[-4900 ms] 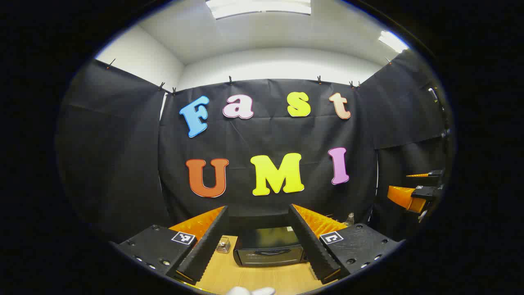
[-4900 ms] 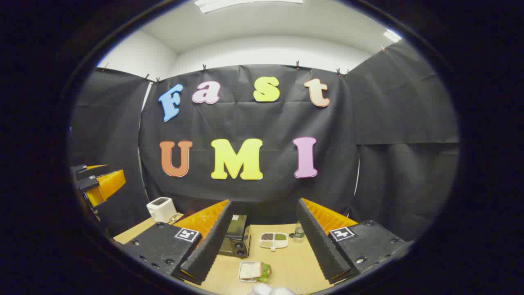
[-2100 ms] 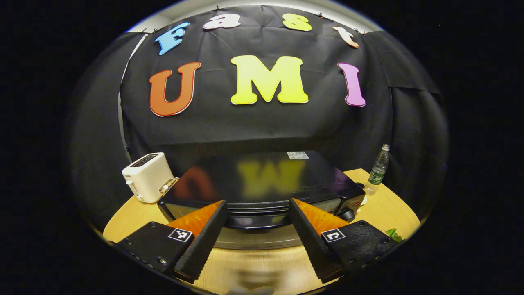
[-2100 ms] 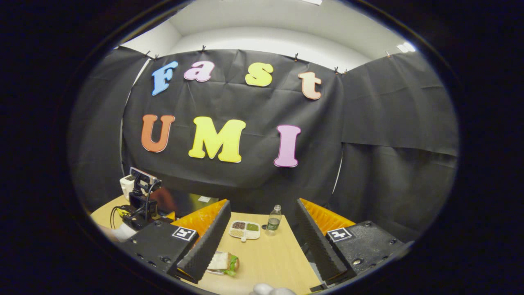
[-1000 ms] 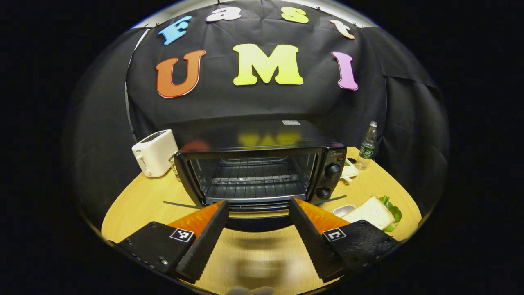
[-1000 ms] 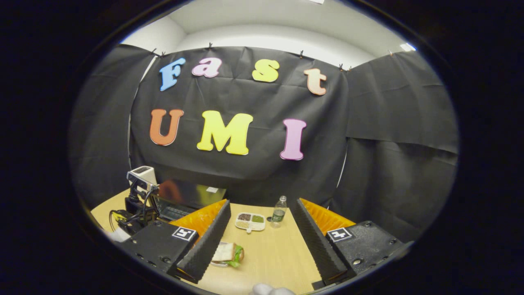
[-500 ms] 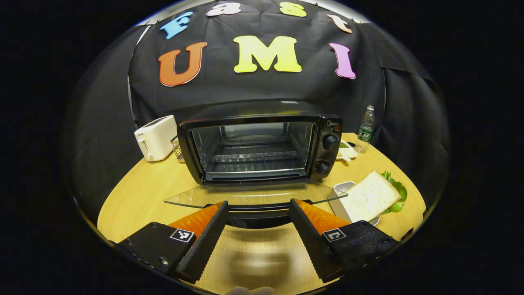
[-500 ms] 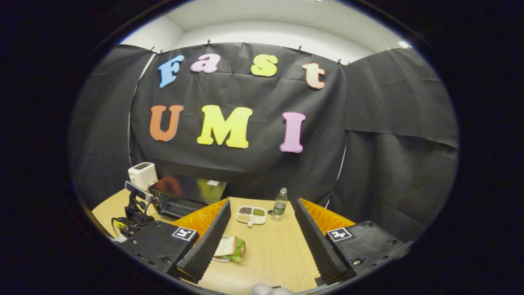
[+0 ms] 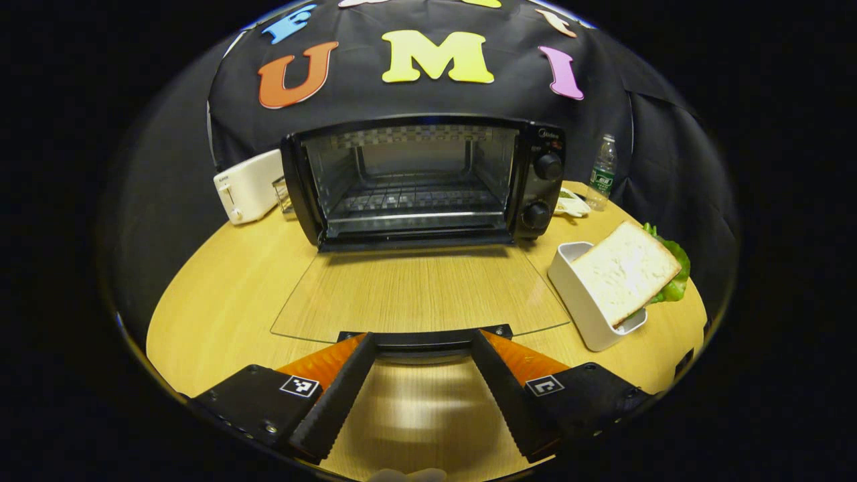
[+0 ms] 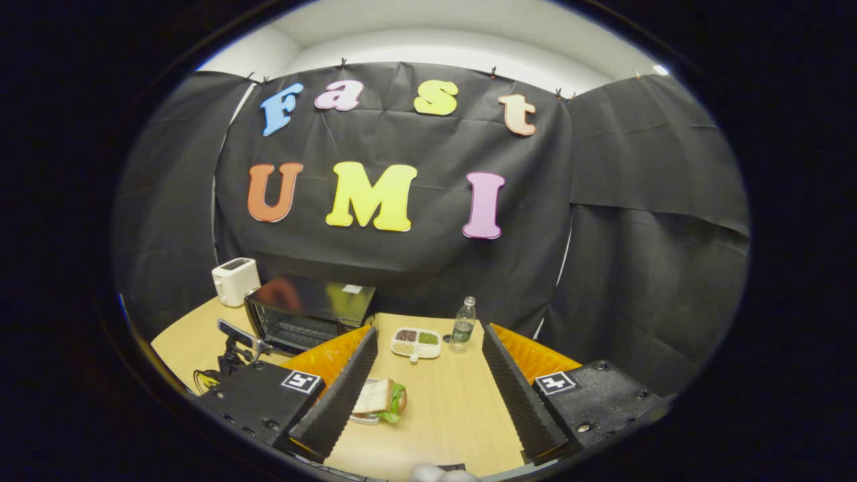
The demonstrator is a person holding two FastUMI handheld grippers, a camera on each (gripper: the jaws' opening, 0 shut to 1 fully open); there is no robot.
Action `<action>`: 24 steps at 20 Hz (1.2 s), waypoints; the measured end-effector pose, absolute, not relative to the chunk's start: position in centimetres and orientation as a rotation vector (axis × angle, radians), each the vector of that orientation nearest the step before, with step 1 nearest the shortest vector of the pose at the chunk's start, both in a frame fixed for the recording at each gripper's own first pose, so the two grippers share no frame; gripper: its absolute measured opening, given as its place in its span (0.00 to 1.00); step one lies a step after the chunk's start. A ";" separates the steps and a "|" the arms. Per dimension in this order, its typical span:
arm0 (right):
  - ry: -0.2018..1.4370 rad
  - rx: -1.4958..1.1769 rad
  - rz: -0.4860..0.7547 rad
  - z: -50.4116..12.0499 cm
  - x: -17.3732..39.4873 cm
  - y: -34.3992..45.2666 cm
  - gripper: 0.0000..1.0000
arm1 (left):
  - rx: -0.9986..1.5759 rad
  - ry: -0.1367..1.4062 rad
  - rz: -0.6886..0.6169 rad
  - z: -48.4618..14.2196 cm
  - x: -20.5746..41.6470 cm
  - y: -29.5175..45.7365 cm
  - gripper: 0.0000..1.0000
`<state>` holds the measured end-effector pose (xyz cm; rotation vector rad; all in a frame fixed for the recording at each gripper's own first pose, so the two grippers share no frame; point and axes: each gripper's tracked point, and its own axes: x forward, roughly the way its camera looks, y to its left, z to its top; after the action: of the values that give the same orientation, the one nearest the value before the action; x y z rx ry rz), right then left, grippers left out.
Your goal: Open the electric oven with the left hand, put the food in, and close the electric oven.
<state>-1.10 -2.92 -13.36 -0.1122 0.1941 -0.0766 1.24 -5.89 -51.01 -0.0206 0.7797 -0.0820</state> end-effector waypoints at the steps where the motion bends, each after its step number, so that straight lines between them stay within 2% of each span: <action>1: 0.201 -0.113 -0.074 -13.7 -1.0 -2.9 1.00 | -0.020 0.778 -0.082 -51.0 1.1 -6.0 0.96; 5: 0.238 -0.105 -0.071 -15.3 -0.7 -3.0 1.00 | 0.015 0.753 -0.093 -51.1 0.8 -5.9 0.97; 12: 0.266 -0.066 -0.077 -16.7 0.2 -3.7 1.00 | 0.020 0.663 -0.092 -47.3 1.9 -3.9 0.96; 20: 0.431 0.023 0.045 -25.2 1.7 -3.3 1.00 | 0.029 0.500 -0.024 -35.9 1.5 0.1 0.96; 24: 0.554 0.100 0.150 -31.2 3.9 -3.0 1.00 | 0.033 0.427 0.026 -29.0 1.0 0.7 0.96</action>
<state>3.93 -2.99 -31.16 0.0995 0.5538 0.1499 0.99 0.74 -29.01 0.0325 0.4271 0.0259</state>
